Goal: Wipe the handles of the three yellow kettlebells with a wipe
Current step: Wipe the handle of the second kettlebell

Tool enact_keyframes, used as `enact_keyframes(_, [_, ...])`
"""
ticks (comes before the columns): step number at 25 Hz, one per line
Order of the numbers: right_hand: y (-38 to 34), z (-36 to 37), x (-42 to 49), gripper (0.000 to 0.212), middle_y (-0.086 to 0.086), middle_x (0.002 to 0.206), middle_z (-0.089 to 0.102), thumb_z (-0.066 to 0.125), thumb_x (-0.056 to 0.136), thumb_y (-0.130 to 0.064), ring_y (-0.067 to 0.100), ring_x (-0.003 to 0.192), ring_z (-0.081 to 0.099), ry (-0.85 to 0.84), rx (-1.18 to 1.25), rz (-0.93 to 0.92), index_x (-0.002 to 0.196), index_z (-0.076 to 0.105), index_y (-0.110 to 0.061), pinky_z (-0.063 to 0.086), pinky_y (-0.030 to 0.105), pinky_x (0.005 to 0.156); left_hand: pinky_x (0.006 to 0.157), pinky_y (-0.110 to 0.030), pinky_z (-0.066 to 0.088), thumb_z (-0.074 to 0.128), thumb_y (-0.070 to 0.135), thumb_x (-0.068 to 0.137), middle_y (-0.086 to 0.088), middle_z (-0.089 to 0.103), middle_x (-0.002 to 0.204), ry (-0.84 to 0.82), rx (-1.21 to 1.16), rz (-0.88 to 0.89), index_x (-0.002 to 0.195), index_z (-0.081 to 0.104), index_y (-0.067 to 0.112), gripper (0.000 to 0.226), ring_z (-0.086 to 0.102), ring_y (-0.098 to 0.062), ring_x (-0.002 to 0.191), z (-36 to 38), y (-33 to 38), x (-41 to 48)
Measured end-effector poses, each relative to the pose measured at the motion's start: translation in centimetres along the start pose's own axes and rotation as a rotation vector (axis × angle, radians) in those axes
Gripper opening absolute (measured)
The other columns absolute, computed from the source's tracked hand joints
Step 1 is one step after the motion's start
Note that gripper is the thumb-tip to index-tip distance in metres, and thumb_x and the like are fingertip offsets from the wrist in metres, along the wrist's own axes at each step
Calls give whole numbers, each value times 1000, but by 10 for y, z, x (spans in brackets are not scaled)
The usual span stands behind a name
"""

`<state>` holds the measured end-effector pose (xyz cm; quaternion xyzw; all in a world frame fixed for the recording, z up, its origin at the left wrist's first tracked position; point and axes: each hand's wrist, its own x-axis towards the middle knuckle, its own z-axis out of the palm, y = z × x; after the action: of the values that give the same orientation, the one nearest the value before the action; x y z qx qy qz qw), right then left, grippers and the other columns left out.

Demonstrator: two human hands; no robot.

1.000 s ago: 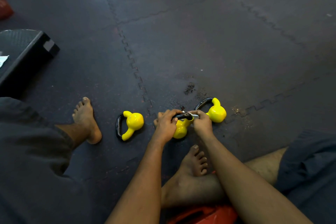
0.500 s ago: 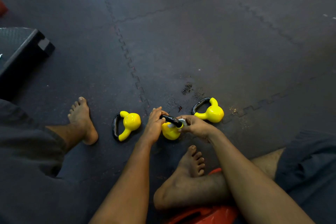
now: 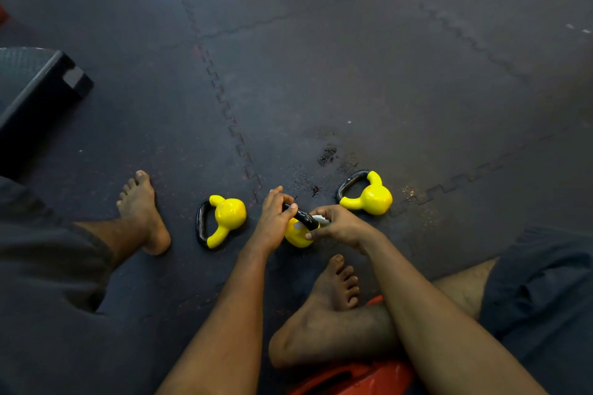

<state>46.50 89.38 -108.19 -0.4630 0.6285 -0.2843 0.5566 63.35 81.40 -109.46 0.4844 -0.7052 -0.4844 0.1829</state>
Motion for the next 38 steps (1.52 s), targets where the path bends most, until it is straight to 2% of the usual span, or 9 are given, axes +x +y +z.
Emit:
enact_keyframes(3, [2, -1, -1, 42, 11, 84, 69, 85, 61, -29, 8, 75, 52, -20, -117, 23, 97, 72, -12, 41, 31, 70, 118, -39, 16, 56, 9, 93, -10, 31, 152, -25, 18, 35, 104, 59, 8, 12, 17, -21, 146, 3, 5, 2])
enact_keyframes(9, [-2, 1, -9, 41, -10, 61, 58, 93, 45, -32, 2, 55, 45, 329, -198, 62, 78, 73, -20, 36, 16, 49, 115, -35, 15, 56, 11, 93, -9, 37, 148, -11, 31, 15, 100, 60, 13, 8, 20, -21, 144, 5, 10, 5])
enact_keyframes(12, [1, 1, -5, 40, -4, 68, 61, 92, 54, -29, 7, 63, 48, 175, -124, 31, 86, 72, -15, 39, 28, 59, 116, -38, 20, 55, 11, 93, -14, 44, 140, 0, 26, 26, 93, 59, 15, 5, 26, -23, 142, 3, 7, 4])
enact_keyframes(16, [-1, 1, -5, 40, 8, 88, 73, 87, 58, -32, 5, 76, 56, 48, -169, 10, 94, 74, -20, 51, 40, 73, 109, -25, 14, 55, 11, 93, -11, 40, 143, -1, 43, 10, 99, 61, 9, 8, 22, -21, 142, 4, 9, -1])
enact_keyframes(21, [-6, 0, -9, 37, -7, 62, 63, 94, 46, -26, 2, 54, 48, 269, -186, 36, 75, 73, -19, 39, 18, 50, 105, -21, 14, 53, 10, 94, -10, 42, 141, 3, 74, 23, 102, 61, 3, 14, 23, -21, 141, 5, 14, 2])
enact_keyframes(27, [-3, 0, -7, 34, -3, 71, 60, 90, 60, -21, 7, 65, 46, 102, -117, 32, 90, 75, -17, 37, 26, 61, 106, -26, 19, 53, 10, 94, -11, 48, 131, 23, 90, 30, 99, 61, 4, 12, 29, -22, 136, 7, 12, 2])
enact_keyframes(30, [-4, -2, -8, 34, -6, 66, 61, 92, 53, -28, 6, 61, 47, 185, -169, 52, 83, 76, -23, 39, 26, 59, 94, -17, 18, 52, 11, 94, -10, 47, 129, 17, 85, 35, 100, 60, 4, 12, 31, -19, 131, 9, 16, 0])
enact_keyframes(33, [-6, 0, -9, 39, -6, 62, 61, 94, 46, -30, 5, 55, 48, 334, -185, 100, 78, 74, -21, 40, 22, 52, 94, -20, 20, 52, 13, 95, -10, 48, 126, 18, 93, 26, 101, 59, 4, 14, 34, -21, 127, 9, 15, 4])
enact_keyframes(38, [-5, 2, -10, 32, -2, 68, 55, 89, 63, -22, 8, 63, 44, 181, -107, 64, 89, 73, -13, 36, 26, 59, 95, -20, 21, 53, 14, 95, -11, 49, 125, 31, 123, 25, 101, 60, 4, 14, 36, -21, 125, 8, 8, 6])
